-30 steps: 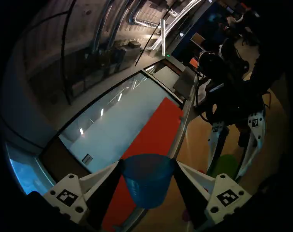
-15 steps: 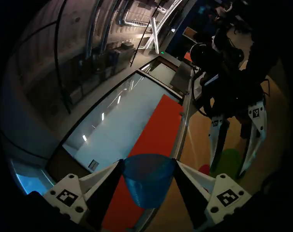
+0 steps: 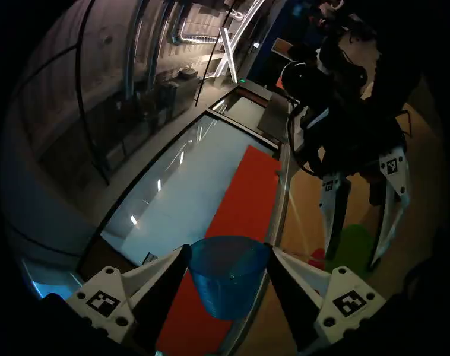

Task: Pour water

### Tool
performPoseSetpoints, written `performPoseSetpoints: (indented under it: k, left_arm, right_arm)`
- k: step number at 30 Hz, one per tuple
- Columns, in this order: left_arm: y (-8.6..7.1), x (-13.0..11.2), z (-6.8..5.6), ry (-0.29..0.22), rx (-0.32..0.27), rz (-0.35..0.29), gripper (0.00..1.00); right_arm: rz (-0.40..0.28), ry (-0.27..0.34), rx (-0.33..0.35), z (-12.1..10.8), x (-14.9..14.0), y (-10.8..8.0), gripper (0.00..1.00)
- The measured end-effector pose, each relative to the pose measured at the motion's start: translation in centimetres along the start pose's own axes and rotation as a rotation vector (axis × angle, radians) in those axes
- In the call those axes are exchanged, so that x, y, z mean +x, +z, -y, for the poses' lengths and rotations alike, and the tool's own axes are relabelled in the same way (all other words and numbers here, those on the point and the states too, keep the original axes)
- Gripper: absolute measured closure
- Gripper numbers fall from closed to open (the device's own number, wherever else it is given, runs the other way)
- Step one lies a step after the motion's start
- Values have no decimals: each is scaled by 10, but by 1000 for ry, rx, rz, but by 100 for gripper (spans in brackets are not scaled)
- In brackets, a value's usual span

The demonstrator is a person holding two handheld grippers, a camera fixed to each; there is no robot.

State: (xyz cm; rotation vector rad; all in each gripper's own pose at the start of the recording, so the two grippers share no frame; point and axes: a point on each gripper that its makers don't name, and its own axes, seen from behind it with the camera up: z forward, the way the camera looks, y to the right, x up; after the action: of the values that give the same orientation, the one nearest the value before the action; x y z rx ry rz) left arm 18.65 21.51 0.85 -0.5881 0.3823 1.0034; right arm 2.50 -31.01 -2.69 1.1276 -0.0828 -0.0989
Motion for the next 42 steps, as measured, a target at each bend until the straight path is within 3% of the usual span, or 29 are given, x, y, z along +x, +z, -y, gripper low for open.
performPoseSetpoints:
  k: [42]
  left_arm:
    - [-1,14,1,135,15,-17,11]
  right_arm:
    - [-11,-15,-3,-3,2,-4,8]
